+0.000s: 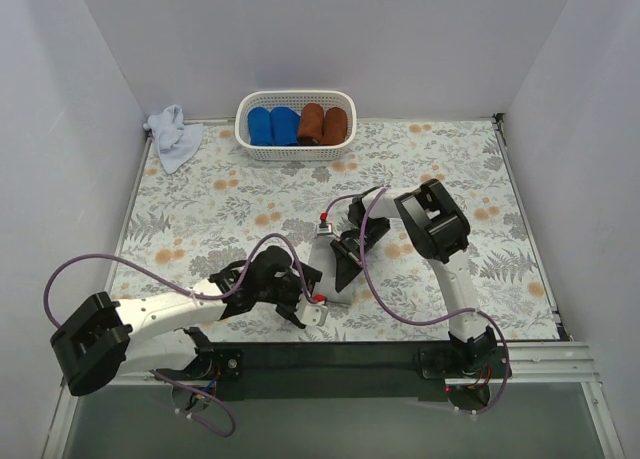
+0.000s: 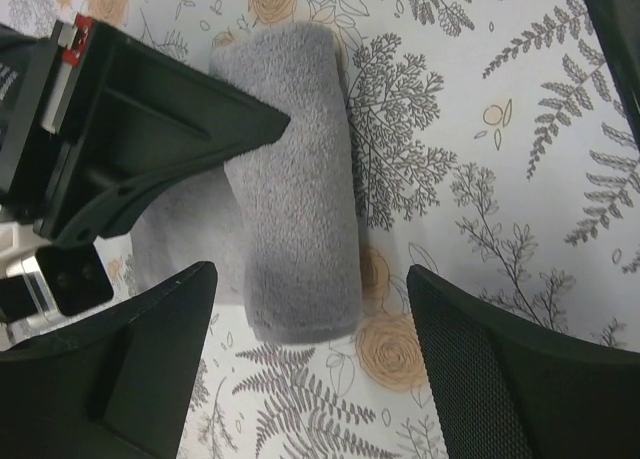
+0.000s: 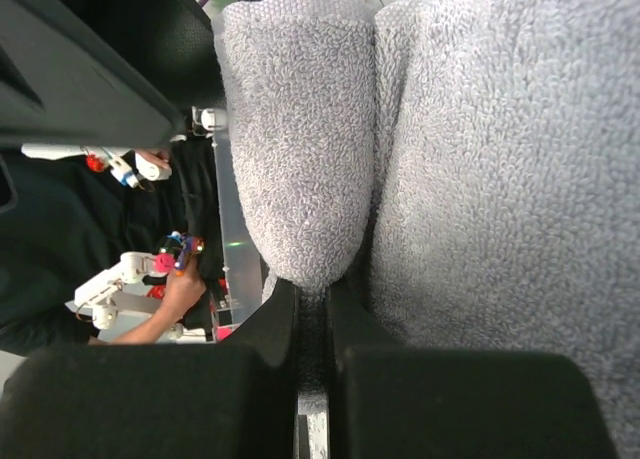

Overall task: Roll the towels
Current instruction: Roll the towel

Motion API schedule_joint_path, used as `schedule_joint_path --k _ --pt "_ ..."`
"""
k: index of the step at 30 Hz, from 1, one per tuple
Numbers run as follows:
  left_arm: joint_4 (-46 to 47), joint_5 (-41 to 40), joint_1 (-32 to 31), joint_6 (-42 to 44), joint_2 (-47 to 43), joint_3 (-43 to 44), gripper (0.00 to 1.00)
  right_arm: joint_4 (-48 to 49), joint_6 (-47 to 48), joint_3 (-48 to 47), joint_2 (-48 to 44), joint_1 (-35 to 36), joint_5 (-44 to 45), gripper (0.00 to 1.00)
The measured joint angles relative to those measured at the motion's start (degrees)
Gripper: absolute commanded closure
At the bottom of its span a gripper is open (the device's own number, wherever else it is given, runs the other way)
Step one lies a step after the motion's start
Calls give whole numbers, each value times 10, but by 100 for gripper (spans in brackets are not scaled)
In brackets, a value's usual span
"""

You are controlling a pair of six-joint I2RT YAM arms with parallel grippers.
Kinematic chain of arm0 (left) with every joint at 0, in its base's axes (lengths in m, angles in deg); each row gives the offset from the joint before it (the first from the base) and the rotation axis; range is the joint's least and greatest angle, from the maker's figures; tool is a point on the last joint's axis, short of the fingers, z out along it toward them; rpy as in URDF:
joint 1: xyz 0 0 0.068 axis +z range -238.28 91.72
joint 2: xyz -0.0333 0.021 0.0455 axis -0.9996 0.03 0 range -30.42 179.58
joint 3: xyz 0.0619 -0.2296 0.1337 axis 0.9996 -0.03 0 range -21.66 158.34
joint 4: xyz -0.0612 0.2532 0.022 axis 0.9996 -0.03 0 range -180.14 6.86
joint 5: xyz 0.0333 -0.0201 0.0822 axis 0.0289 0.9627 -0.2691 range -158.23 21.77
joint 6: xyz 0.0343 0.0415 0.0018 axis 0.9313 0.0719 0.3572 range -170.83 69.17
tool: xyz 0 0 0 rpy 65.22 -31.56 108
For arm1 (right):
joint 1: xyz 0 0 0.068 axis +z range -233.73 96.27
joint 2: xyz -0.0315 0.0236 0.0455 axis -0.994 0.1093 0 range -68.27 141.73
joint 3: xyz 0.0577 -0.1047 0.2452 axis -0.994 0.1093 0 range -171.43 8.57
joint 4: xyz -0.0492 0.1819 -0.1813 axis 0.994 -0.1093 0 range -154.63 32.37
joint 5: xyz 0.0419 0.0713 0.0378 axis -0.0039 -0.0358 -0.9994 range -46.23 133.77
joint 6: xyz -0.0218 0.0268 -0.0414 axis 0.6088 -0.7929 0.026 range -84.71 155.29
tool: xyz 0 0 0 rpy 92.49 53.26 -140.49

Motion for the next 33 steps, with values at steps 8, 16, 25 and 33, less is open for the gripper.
schedule_joint_path --k 8,16,25,33 --pt "88 -52 -53 0 99 1 30 -15 6 -7 13 -2 -8 99" --pt "100 -88 -71 -33 197 64 75 -17 -3 -15 15 -8 9 84" --pt "-25 -41 -55 -119 238 159 78 -21 -56 -69 -34 -76 93 37" --pt "-207 117 20 -166 335 301 71 21 -73 -124 -135 -201 161 13"
